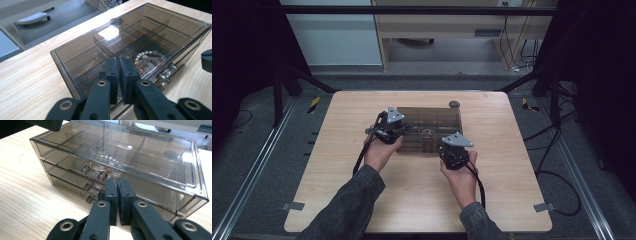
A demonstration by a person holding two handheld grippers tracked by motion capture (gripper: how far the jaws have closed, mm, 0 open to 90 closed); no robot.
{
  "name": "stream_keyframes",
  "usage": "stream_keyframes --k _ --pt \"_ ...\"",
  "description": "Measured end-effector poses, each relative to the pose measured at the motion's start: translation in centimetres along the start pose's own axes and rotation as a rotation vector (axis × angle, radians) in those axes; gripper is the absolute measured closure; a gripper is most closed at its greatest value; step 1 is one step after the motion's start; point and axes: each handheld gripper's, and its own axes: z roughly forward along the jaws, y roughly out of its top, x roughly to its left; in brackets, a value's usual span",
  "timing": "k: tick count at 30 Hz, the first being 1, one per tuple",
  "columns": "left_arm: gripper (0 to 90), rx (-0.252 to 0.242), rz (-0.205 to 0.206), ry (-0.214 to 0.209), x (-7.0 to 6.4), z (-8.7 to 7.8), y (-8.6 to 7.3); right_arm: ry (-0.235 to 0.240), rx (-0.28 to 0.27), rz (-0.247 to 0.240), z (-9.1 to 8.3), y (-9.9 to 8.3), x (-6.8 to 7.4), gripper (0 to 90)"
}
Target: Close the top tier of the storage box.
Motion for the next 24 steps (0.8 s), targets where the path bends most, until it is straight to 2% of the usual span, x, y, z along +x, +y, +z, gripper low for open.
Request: stream_keyframes --k 4,7,10,14,18,21,24 --pt "79.4 -0.017 0.005 0.009 -0.1 -0.4 0.1 0.005 -0.003 -0.006 -0.1 0.0 -0.1 84.9" --pt "69.6 -0.027 0.011 0.031 -0.1 -0.8 0.1 0.002 -0.007 -0.008 -0.3 0.0 -0.1 81.1" --pt "65.9 -0.034 0.02 0.033 -0.1 -1.0 0.1 0.004 -0.007 -0.012 -0.4 -0.2 -0.1 75.9" --pt "59.5 -0.033 0.039 0.034 -0.2 -1.3 0.1 0.006 -0.008 -0.021 -0.6 -0.3 -0.2 65.2" --pt "50.1 -0.034 0.044 0.037 -0.4 -1.5 0.0 0.033 -0.005 -0.01 -0.7 -0.4 -0.4 54.4" --pt "45.2 -0.038 0.066 0.036 -0.5 -1.7 -0.1 0.029 -0.007 -0.012 -0.9 -0.5 -0.3 44.1" --pt "38.3 -0.043 0.065 0.035 -0.7 -1.9 -0.3 0.038 -0.004 -0.017 -1.1 -0.6 -0.3 36.6"
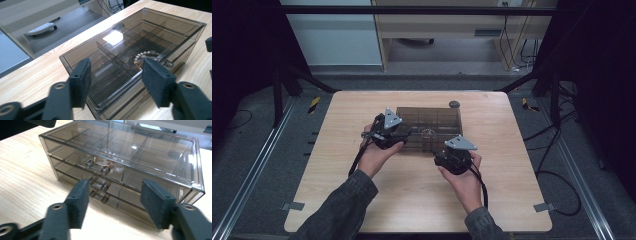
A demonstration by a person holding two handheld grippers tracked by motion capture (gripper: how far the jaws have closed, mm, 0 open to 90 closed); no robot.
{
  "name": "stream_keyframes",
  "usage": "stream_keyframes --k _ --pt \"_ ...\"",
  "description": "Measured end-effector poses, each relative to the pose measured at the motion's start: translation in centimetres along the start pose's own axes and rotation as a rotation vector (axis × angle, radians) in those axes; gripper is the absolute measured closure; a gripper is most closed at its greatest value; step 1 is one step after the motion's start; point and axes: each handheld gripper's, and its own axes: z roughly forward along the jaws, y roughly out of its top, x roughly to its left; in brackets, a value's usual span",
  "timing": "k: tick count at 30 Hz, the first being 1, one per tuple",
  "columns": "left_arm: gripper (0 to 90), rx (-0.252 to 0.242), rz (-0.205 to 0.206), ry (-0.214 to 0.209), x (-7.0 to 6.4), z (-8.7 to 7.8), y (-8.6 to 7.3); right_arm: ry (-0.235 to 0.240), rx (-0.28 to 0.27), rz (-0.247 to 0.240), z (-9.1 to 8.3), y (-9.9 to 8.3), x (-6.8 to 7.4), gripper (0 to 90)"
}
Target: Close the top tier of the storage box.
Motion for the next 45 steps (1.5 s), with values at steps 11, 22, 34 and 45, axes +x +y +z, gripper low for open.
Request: stream_keyframes --k 11,22,34,45 --pt "14.5 0.036 0.006 -0.018 -0.5 -1.4 -1.1 0.028 0.034 -0.018 -0.9 -0.6 -0.1 17.6" --pt "5.4 0.015 0.051 -0.064 -0.7 -4.0 -2.4 0.039 0.022 -0.033 -2.7 -0.4 -0.7 10.1" --pt "3.3 0.005 0.1 -0.082 0.3 -7.1 -5.1 0.005 0.058 -0.056 -5.1 -1.2 -2.8 9.6" --pt "3.3 0.039 0.11 -0.072 1.0 -9.3 -8.9 -0.034 0.071 -0.078 -7.9 -3.4 -4.7 9.6"
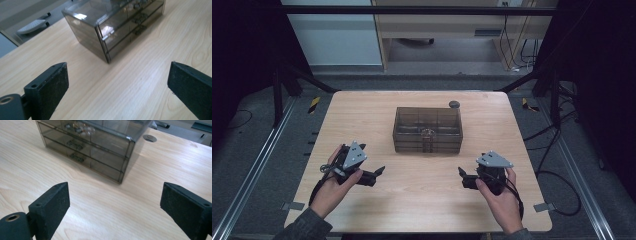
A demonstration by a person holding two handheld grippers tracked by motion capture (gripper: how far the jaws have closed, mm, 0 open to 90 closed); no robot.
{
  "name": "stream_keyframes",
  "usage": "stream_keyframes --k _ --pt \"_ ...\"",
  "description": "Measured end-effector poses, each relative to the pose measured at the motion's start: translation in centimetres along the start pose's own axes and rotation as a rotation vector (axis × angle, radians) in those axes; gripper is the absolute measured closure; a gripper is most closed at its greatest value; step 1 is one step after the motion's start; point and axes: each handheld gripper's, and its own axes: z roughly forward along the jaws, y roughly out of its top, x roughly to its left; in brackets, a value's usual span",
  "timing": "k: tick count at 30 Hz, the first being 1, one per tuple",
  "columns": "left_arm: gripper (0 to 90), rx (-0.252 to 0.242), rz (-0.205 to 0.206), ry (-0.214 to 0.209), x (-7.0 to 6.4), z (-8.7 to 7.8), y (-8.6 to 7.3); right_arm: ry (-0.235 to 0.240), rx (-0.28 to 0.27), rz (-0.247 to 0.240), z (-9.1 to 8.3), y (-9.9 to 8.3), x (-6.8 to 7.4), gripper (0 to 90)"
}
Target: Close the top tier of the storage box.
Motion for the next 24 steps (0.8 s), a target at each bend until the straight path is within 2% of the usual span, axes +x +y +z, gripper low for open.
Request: stream_keyframes --k 3,13,15,16,18,19,22,24 --pt "3.2 0.002 0.003 0.012 0.2 -0.4 -1.1 -0.006 0.0 0.008 -0.5 -1.0 -0.3 9.6" --pt "3.3 0.027 -0.042 0.053 1.7 -1.3 -4.6 -0.034 0.026 0.021 -1.4 -3.5 -1.6 9.3" --pt "3.4 0.027 -0.042 0.064 2.1 -1.3 -5.1 -0.051 0.037 0.014 -1.2 -3.8 -2.0 9.5" --pt "3.4 0.038 -0.055 0.072 2.4 -1.3 -5.6 -0.055 0.041 0.012 -1.2 -4.0 -2.1 9.5" --pt "3.5 0.038 -0.05 0.087 2.8 -1.1 -6.0 -0.051 0.059 0.017 -0.8 -4.3 -2.5 9.5" --pt "3.5 0.046 -0.064 0.087 2.9 -1.1 -6.2 -0.048 0.07 0.023 -0.6 -4.5 -2.6 9.4" --pt "3.5 0.067 -0.071 0.098 3.5 -0.8 -6.9 -0.052 0.093 0.013 0.0 -5.0 -3.0 9.2" --pt "3.5 0.08 -0.077 0.103 4.0 -0.6 -7.3 -0.048 0.114 0.024 0.4 -5.3 -3.3 9.0"
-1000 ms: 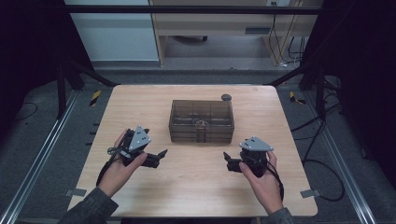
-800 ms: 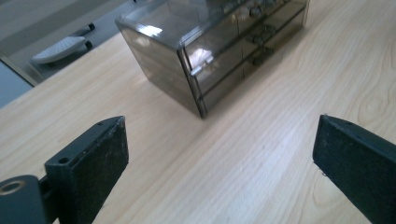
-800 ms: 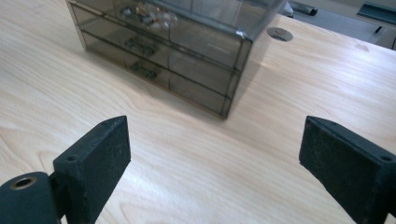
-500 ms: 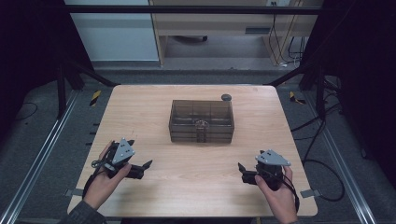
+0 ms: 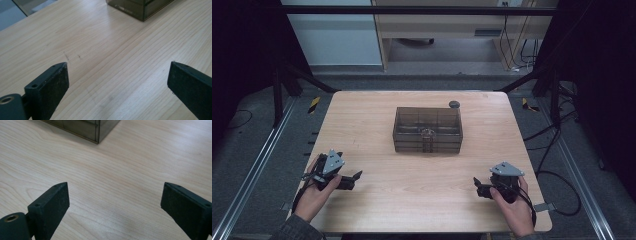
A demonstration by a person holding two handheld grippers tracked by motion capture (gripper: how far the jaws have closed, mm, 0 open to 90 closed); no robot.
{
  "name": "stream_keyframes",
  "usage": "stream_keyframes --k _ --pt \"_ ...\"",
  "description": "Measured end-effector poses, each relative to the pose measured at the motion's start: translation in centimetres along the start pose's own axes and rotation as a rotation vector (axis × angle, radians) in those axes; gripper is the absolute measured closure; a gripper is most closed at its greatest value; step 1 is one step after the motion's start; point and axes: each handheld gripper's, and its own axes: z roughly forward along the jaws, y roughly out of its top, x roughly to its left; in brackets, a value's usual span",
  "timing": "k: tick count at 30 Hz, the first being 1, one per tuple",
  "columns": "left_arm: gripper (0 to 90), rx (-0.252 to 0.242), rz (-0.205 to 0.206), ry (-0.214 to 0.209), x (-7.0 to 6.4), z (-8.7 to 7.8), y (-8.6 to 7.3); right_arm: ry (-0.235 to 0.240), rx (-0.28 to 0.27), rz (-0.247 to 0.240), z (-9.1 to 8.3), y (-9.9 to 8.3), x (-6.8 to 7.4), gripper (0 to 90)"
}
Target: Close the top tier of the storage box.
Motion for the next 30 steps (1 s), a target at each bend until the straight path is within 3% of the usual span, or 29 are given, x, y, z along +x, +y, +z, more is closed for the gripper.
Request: stream_keyframes --k 11,13,22,27,30 --pt "3.9 0.041 -0.056 0.045 2.3 2.0 -1.4 0.012 0.056 0.03 1.5 -0.2 -1.1 8.5" --pt "4.0 0.042 -0.066 0.052 2.6 2.4 -1.5 0.002 0.048 0.025 1.8 -0.3 -1.3 8.5" --pt "3.7 0.04 -0.096 0.056 3.0 3.3 -2.1 -0.014 0.006 0.098 3.4 -0.2 -2.5 9.1" --pt "3.7 -0.002 -0.112 0.07 3.3 3.4 -2.4 -0.041 -0.035 0.126 4.2 -0.3 -2.9 9.4" --pt "3.8 -0.034 -0.16 0.057 3.5 3.5 -2.9 -0.049 -0.049 0.136 4.3 -0.5 -3.1 9.4"
